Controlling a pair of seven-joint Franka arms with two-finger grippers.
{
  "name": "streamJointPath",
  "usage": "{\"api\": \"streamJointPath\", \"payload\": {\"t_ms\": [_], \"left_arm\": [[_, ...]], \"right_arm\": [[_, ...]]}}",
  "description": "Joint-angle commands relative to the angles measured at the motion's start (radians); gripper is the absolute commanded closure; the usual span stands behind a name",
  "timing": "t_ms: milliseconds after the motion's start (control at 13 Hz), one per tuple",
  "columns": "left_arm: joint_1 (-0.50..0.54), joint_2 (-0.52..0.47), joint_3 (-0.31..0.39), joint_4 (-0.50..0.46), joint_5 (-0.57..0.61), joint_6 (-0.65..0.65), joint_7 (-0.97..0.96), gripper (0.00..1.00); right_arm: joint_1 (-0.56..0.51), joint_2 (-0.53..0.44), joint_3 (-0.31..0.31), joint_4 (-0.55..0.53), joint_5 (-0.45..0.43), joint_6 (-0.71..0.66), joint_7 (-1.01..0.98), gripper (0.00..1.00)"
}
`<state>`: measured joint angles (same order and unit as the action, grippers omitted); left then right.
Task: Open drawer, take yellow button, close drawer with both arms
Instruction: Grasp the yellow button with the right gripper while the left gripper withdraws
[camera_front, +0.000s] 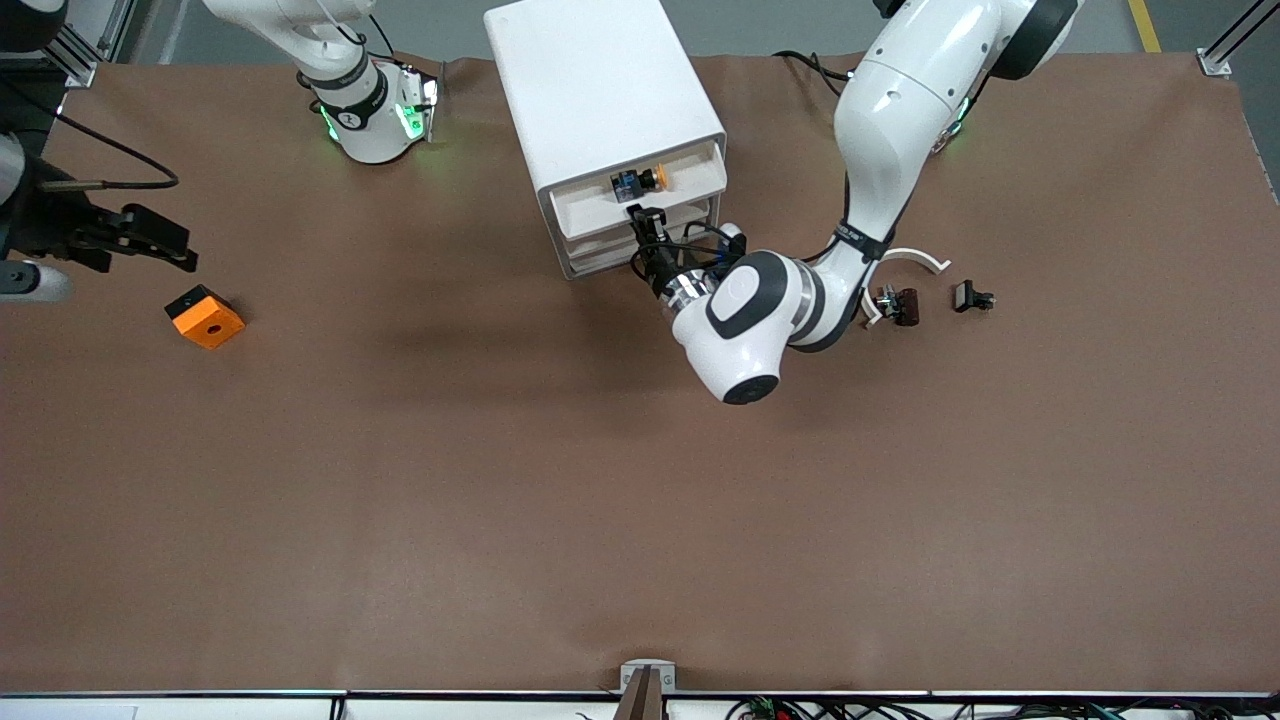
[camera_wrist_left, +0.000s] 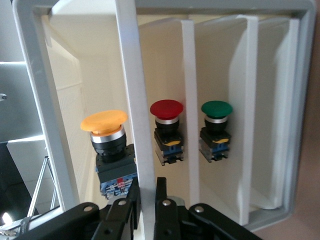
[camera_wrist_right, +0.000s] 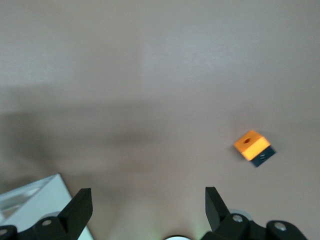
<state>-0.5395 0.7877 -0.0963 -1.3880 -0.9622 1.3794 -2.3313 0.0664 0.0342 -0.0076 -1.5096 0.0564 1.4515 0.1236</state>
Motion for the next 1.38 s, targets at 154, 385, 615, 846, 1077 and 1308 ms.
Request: {"api": "streamJointPath", "payload": {"t_ms": [154, 385, 615, 846, 1077, 1308], "left_arm": [[0.004, -0.001, 0.046, 0.041, 0.025, 0.007, 0.018, 0.86], [0.029, -0.007, 0.046, 0.069, 0.022, 0.007, 0.020, 0.85], [0.042, -0.004, 0.046, 0.072, 0.022, 0.032, 0.052, 0.83], [0.044, -0.004, 0.047, 0.098, 0.019, 0.059, 0.062, 0.82], [0.049, -0.005, 0.044, 0.101, 0.014, 0.098, 0.072, 0.66], [0.055, -0.016, 0.044, 0.118, 0.020, 0.096, 0.081, 0.00]], "right_arm": [[0.171, 0.030, -0.005, 0.014, 0.053, 0.053, 0.394, 0.00], [0.301, 0.061, -0.005, 0.016, 0.077, 0.121, 0.704, 0.00], [0.390, 0.101, -0.005, 0.016, 0.134, 0.229, 1.017, 0.00], [0.487, 0.142, -0.005, 0.016, 0.131, 0.306, 1.249, 0.00], [0.541, 0.177, -0.005, 0.008, 0.123, 0.351, 1.352, 0.00], [0.556, 0.191, -0.005, 0.000, 0.123, 0.366, 1.352, 0.00]]}}
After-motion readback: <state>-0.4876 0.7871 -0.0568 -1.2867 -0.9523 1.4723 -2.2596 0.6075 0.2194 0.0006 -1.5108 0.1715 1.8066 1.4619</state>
